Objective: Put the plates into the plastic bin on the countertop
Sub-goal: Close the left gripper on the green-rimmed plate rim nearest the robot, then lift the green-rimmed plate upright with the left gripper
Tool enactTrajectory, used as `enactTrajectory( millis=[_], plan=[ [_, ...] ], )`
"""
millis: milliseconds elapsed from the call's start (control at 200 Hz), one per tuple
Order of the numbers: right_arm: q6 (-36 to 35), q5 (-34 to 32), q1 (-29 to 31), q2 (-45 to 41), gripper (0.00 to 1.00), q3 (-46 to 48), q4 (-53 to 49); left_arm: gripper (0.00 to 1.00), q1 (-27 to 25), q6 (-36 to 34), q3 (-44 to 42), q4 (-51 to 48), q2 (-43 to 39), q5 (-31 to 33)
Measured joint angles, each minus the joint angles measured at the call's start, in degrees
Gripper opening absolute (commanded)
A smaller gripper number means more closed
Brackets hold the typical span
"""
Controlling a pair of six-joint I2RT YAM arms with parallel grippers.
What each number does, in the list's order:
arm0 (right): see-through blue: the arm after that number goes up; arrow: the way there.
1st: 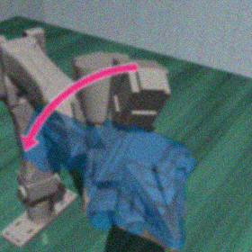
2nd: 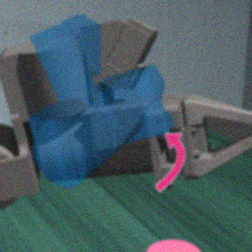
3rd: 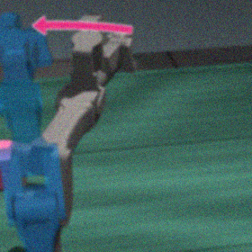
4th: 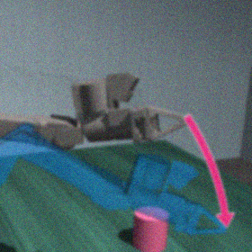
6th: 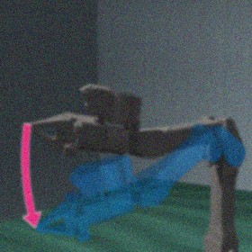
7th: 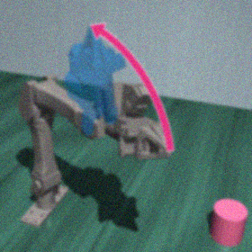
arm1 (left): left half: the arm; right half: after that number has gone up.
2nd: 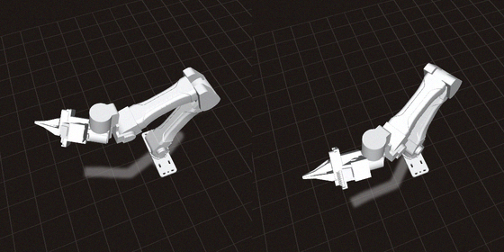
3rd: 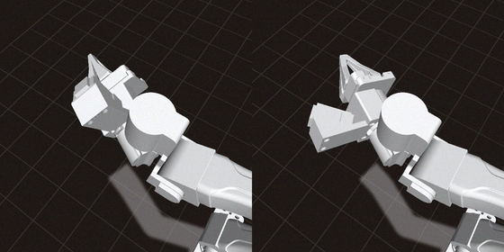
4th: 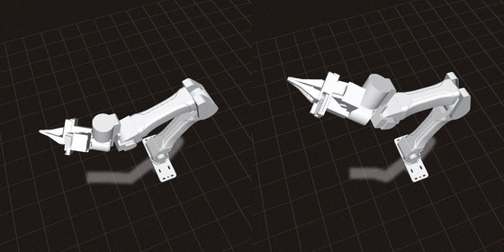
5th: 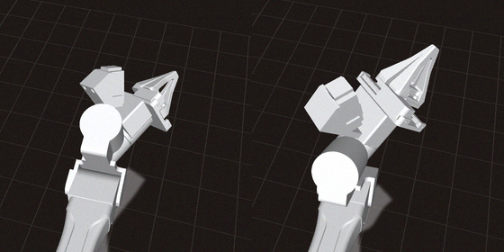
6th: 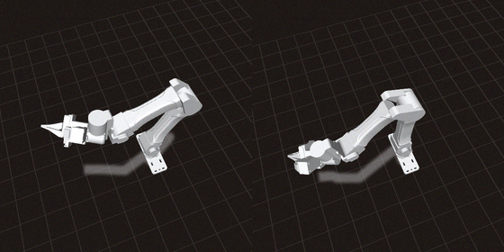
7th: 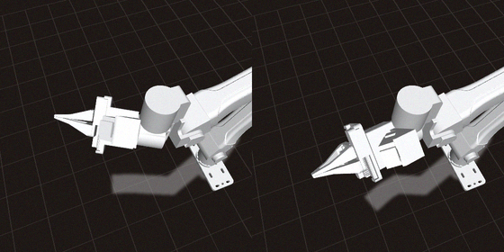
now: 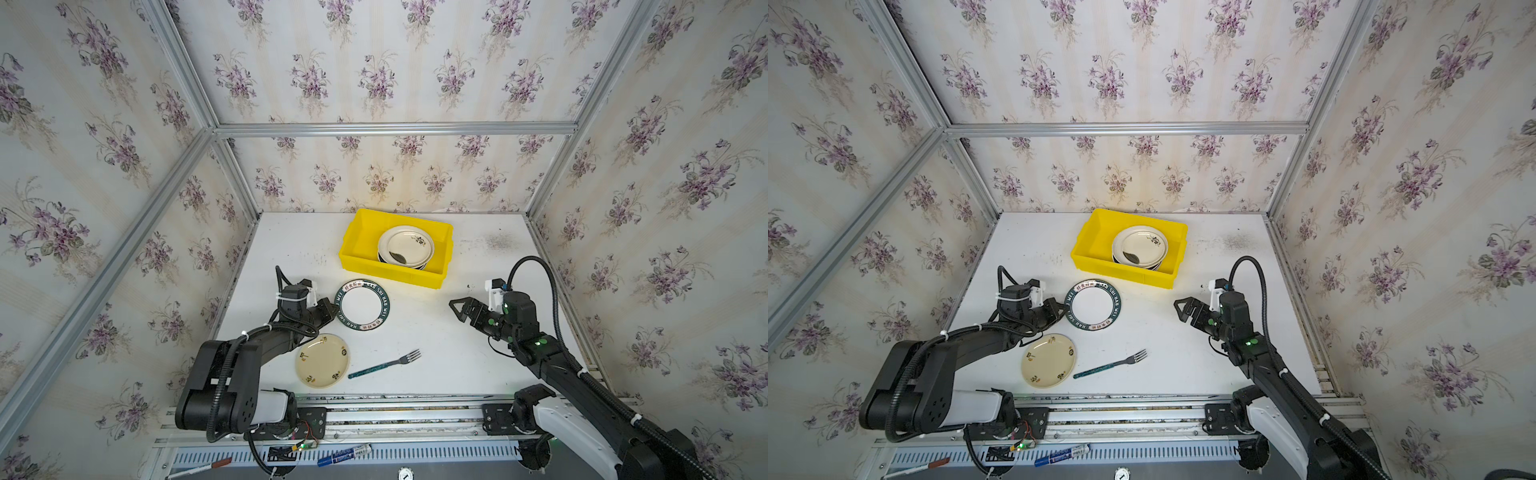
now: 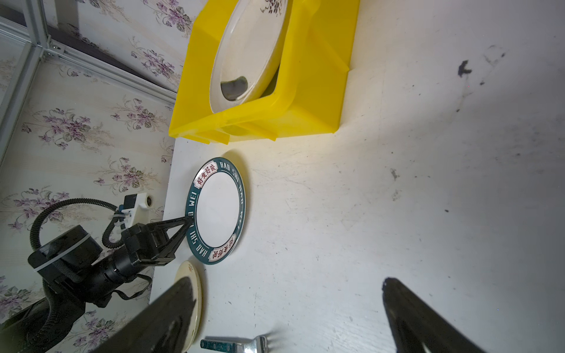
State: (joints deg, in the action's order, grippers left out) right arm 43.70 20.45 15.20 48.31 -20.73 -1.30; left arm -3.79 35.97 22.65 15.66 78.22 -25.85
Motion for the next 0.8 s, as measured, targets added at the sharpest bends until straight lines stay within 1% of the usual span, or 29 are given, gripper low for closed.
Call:
enactTrajectory(
  millis=[260,645,800],
  plan=[
    [1.33,-0.15,0.00,-0.76,0.99,1.40,0.66,0.00,0.00,-1.07,-1.60,-1.18,-4.96,0.33],
    [3.39,-0.13,0.00,-1.27,0.98,4.57,3.13,0.00,0.00,-0.90,-2.67,-1.51,-7.10,-0.98],
    [3.61,-0.13,0.00,-1.33,0.98,4.70,3.56,0.00,-0.09,-0.11,-3.37,-1.40,-10.12,-1.49]
  ],
)
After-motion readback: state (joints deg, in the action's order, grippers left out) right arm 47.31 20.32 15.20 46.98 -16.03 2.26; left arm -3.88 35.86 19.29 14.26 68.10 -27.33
